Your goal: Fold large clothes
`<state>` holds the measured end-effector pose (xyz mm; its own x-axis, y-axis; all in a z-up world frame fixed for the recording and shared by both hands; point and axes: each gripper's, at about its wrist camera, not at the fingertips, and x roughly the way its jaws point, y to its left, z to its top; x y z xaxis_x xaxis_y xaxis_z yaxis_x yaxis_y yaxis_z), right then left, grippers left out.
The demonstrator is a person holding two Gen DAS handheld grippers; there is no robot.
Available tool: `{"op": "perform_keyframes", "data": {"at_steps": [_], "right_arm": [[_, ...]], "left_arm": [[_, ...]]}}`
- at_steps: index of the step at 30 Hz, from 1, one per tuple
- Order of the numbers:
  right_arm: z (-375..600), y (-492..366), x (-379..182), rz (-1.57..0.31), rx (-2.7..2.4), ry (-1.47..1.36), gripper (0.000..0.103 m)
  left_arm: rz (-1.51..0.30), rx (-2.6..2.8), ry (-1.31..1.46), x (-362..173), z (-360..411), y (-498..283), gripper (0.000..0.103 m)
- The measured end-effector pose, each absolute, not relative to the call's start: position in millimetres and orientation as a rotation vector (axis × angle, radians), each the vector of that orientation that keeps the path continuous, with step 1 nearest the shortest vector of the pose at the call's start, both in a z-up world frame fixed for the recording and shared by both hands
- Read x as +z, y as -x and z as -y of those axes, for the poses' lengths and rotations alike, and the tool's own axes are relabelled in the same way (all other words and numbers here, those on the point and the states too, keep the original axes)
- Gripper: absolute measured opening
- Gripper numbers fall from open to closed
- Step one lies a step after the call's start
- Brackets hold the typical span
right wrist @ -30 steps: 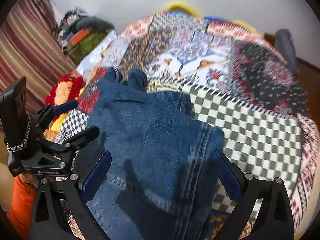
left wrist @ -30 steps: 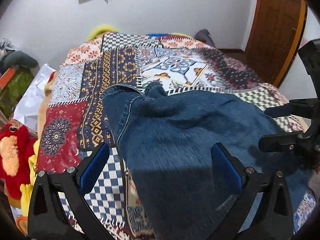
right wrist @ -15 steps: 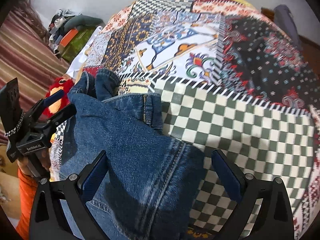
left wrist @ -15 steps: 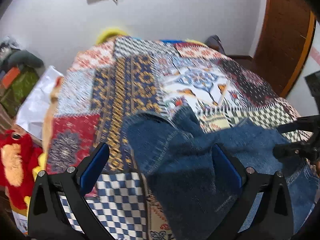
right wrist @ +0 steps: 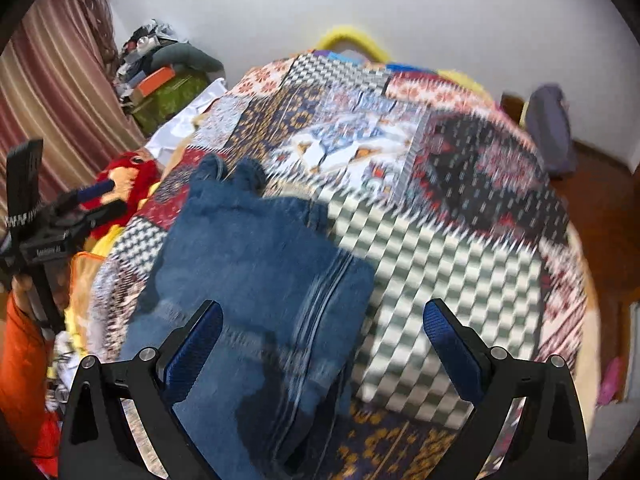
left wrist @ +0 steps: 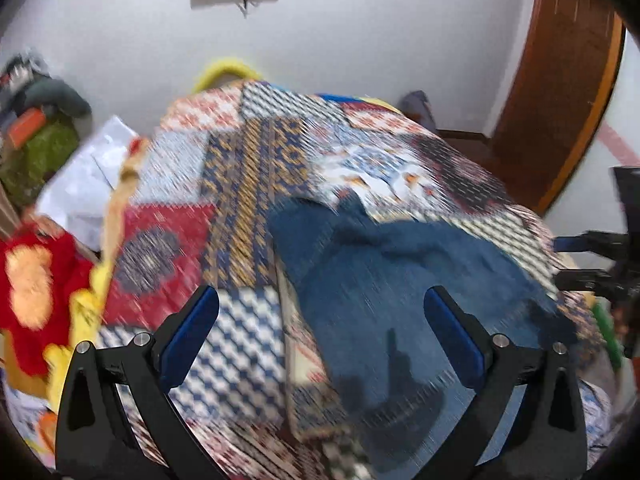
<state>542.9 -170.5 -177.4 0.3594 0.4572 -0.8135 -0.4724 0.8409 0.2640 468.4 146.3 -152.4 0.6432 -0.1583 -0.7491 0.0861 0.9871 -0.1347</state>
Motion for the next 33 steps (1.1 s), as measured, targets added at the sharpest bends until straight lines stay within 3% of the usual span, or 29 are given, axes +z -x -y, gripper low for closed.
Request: {"op": "perform_keyframes", "data": {"at_steps": [16, 24, 29, 33], "right_arm": [[151, -568, -292, -1.449, 0.734, -0.283, 0.103], [132, -573, -294, -1.439, 0.799, -0.242, 0.103], [135, -577, -294, -1.415, 0.813, -0.323, 0.090], [134, -571, -286, -1.376, 0.813, -0.311, 0.077]], "left_arm": [[-1.179, -0.337, 0.522, -256, -131, -474, 0.103], [-1.203, -0.373, 0.626, -278, -125, -503, 0.103], [-1.180, -0.390, 0.658, -280, -127, -503, 0.099], [-1.154, -0.382, 0.637, -266, -136, -493, 0.084]]}}
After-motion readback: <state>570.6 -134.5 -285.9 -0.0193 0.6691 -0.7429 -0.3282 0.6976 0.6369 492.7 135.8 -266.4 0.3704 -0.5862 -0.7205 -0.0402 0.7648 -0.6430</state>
